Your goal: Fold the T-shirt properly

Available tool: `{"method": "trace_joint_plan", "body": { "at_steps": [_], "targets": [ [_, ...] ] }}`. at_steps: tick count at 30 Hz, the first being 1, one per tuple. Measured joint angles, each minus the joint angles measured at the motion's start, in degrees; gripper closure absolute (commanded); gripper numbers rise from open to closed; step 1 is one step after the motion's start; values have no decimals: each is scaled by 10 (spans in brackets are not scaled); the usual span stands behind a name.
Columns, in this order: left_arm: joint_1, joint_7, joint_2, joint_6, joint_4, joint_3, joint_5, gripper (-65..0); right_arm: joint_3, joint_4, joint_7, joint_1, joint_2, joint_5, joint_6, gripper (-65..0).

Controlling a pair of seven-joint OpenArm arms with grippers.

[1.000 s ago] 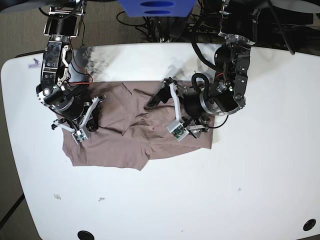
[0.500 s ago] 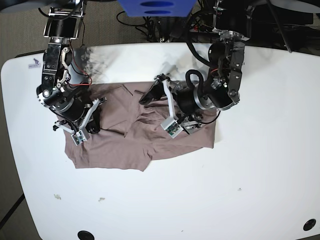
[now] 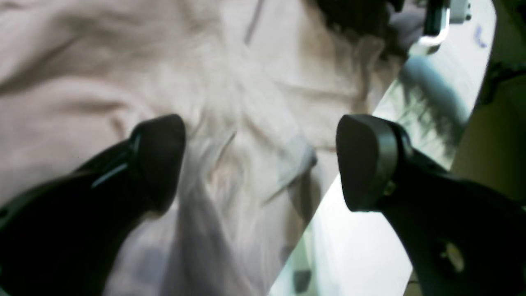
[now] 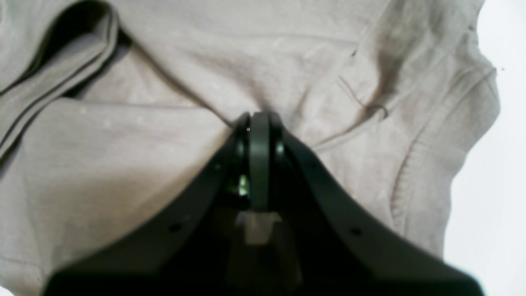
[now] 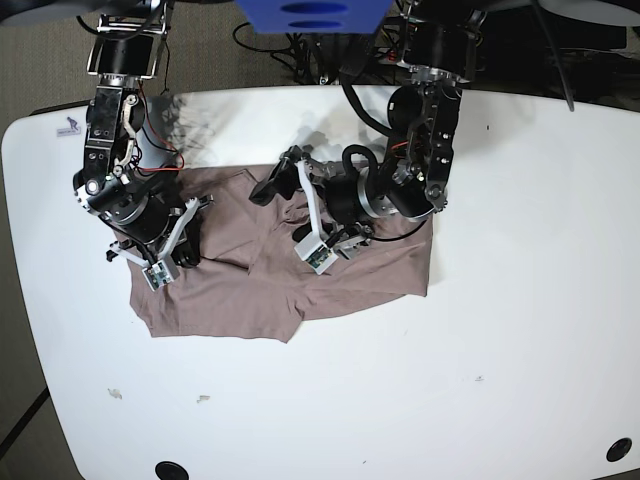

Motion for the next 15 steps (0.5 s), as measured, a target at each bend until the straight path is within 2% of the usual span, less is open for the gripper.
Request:
{"method": "trace_joint_plan", "body": {
  "at_steps": [8, 15],
  "targets": [
    [-3, -17, -4, 1, -9, 20, -3, -527, 0, 0, 0, 0, 0, 0, 0, 0],
    [0, -21, -1, 0, 33, 55, 1, -527, 0, 0, 0, 0, 0, 0, 0, 0]
  ]
}}
